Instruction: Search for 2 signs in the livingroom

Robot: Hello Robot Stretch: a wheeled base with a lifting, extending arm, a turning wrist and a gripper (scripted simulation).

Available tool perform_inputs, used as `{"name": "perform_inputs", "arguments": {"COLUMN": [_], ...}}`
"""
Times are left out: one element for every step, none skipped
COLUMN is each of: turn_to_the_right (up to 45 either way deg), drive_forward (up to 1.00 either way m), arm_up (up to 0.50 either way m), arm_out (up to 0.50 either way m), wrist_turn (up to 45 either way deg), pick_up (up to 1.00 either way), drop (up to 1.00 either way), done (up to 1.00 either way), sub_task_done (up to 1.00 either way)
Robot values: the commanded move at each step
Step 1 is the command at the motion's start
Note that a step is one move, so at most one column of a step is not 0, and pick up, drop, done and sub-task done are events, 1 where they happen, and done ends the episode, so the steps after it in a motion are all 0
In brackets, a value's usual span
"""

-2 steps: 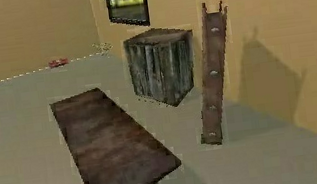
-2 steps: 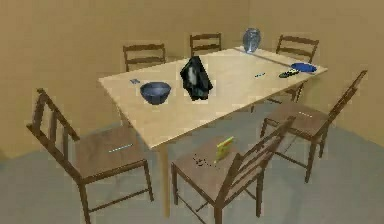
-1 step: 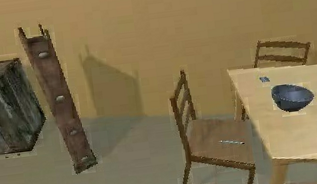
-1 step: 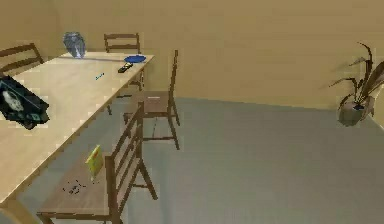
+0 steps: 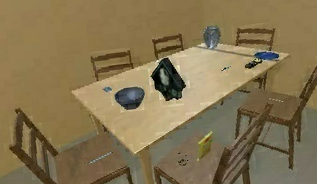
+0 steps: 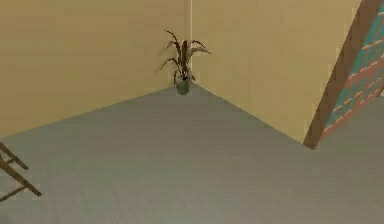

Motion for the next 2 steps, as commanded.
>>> {"name": "perform_inputs", "arguments": {"turn_to_the_right": [0.0, -45.0], "drive_forward": [0.00, 0.00], "arm_up": [0.00, 0.00], "arm_out": [0.00, 0.00], "wrist_turn": [0.0, 0.0], "pick_up": [0.00, 0.00], "drop": [0.00, 0.00], "done": [0.00, 0.00], "sub_task_done": [1.00, 0.00]}}
